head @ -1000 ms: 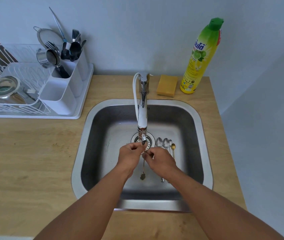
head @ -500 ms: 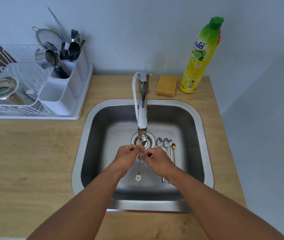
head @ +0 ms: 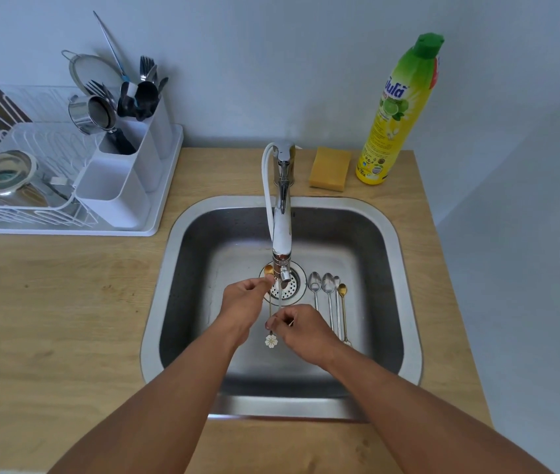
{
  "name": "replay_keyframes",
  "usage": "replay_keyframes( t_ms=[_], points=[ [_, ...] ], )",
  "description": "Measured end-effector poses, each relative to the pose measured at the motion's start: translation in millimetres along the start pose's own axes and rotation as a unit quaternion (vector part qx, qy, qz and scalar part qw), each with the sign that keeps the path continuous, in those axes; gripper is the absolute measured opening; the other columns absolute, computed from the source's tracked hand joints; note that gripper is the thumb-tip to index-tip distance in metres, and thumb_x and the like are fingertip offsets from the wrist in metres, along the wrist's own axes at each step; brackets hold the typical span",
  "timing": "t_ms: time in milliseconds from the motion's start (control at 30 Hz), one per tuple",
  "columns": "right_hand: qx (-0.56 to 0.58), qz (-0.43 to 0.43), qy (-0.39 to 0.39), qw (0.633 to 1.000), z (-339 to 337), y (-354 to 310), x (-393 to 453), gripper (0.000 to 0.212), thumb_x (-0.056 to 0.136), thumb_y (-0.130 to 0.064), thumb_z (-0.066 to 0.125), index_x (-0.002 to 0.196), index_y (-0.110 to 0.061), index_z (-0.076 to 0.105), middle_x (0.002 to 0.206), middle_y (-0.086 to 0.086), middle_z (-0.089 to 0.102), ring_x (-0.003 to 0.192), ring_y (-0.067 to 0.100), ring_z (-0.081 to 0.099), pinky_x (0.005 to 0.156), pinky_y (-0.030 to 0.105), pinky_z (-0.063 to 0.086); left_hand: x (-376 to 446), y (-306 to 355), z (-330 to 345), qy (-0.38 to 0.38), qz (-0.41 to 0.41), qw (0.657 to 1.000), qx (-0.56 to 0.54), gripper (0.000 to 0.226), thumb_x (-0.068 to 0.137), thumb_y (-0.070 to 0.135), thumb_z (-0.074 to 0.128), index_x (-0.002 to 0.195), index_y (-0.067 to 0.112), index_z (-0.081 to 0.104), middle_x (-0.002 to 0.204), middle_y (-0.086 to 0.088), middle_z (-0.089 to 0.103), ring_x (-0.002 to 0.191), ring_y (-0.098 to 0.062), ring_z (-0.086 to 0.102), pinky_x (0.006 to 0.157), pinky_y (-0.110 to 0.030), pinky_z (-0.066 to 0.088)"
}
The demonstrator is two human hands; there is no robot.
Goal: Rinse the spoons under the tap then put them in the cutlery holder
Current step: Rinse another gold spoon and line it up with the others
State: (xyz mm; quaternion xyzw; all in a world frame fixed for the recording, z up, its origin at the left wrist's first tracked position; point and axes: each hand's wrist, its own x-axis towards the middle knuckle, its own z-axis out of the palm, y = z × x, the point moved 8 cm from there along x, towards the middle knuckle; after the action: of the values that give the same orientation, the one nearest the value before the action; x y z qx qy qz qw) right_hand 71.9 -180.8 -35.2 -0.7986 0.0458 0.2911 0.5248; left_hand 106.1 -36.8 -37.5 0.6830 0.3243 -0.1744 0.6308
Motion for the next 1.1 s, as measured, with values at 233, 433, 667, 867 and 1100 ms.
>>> replay_keyframes(
  t_ms=[233,433,667,867,1100],
  points=[
    [0.055,0.002,0.066,0.996,-24.7,-5.5,4.8,0.020,0.095,-0.031,0.067,0.083,-0.022,0.079,0.065,-0.007,0.071,0.052,0.001,0.059,0.051,0.012,0.045,-6.6,-5.8,4.4,-0.020,0.001,0.999,0.027,0.017,0.089,0.037,0.078,0.082,0.022,0.079,0.064,0.019,0.071,0.077,-0.005,0.059,0.085,-0.032,0.046],
    [0.014,0.000,0.067,0.998,-39.6,-6.3,11.7,0.021,0.095,-0.034,0.069,0.076,-0.030,0.077,0.071,-0.011,0.074,0.064,0.005,0.067,0.061,0.019,0.051,-13.8,-10.2,14.2,-0.048,-0.010,0.997,0.059,0.014,0.091,0.039,0.075,0.086,0.027,0.079,0.070,0.018,0.073,0.082,-0.005,0.059,0.076,-0.031,0.044],
    [0.038,0.028,0.120,0.992,-56.6,2.0,8.7,0.019,0.090,-0.041,0.068,0.079,-0.034,0.081,0.082,-0.018,0.078,0.081,-0.001,0.071,0.077,0.029,0.057,-15.6,-7.9,21.8,-0.079,0.029,0.989,0.118,0.016,0.095,0.036,0.071,0.091,0.024,0.080,0.075,0.028,0.073,0.076,0.003,0.062,0.066,-0.021,0.045],
    [0.133,0.080,0.085,0.984,-48.8,0.0,14.9,0.012,0.087,-0.030,0.079,0.075,-0.029,0.081,0.071,-0.020,0.074,0.065,-0.005,0.061,0.055,0.013,0.042,-17.7,-1.2,25.3,-0.102,0.075,0.968,0.219,0.020,0.096,0.034,0.071,0.087,0.018,0.078,0.088,0.002,0.078,0.086,-0.009,0.070,0.068,-0.022,0.049],
    [0.211,0.159,0.097,0.960,-36.5,13.6,17.7,0.012,0.085,-0.029,0.083,0.084,-0.020,0.075,0.060,-0.015,0.063,0.056,0.005,0.046,0.047,0.020,0.033,-23.5,-4.2,20.7,-0.105,0.091,0.962,0.234,0.020,0.098,0.030,0.069,0.091,0.013,0.077,0.094,-0.012,0.077,0.083,-0.017,0.065,0.074,-0.029,0.050]
  ],
)
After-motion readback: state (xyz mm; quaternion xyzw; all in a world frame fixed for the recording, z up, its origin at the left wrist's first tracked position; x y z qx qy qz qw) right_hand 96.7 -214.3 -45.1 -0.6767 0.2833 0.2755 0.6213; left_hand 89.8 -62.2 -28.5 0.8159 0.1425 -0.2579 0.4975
